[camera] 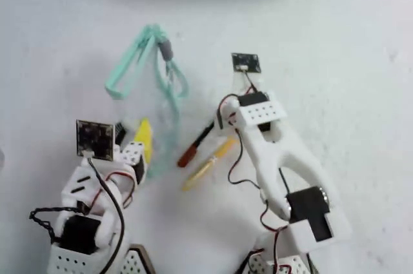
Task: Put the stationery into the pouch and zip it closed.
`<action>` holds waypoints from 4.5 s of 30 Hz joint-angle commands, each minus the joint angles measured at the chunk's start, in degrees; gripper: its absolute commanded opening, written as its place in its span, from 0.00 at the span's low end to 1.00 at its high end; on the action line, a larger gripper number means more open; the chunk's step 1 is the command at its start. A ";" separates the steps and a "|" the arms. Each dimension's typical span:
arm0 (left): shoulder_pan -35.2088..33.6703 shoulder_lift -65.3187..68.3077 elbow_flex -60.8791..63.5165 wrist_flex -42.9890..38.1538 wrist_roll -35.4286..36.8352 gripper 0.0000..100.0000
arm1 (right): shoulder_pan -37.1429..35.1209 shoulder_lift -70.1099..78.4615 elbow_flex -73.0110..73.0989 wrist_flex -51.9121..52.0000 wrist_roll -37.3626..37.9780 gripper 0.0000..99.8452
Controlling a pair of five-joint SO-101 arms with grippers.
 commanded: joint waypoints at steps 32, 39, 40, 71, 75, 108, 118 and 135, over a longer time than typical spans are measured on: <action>3.47 -0.57 -0.88 -1.58 -0.44 0.08 | 5.67 0.04 -2.02 -1.01 0.09 0.02; 6.29 -0.48 -3.43 4.92 -0.26 0.23 | 7.43 -9.80 2.37 -1.01 0.18 0.02; 6.90 -0.48 -3.78 5.27 -0.35 0.23 | 7.43 -11.38 3.16 -1.01 0.18 0.02; 7.34 -0.48 -3.52 5.54 -3.16 0.23 | -10.51 -66.68 -10.73 -14.73 25.85 0.02; 7.25 -0.48 -3.52 5.54 -3.16 0.23 | -14.02 -66.59 -10.37 -18.24 25.76 0.02; 7.34 -0.48 -3.52 5.36 -3.25 0.23 | -22.64 -43.30 -23.03 -20.79 25.93 0.02; 7.43 -0.48 -3.52 5.36 -3.25 0.23 | -22.55 -41.36 -22.68 -12.26 26.11 0.02; 7.52 -0.48 -3.60 5.45 -3.16 0.23 | -24.22 -41.45 -20.92 -6.37 33.67 0.26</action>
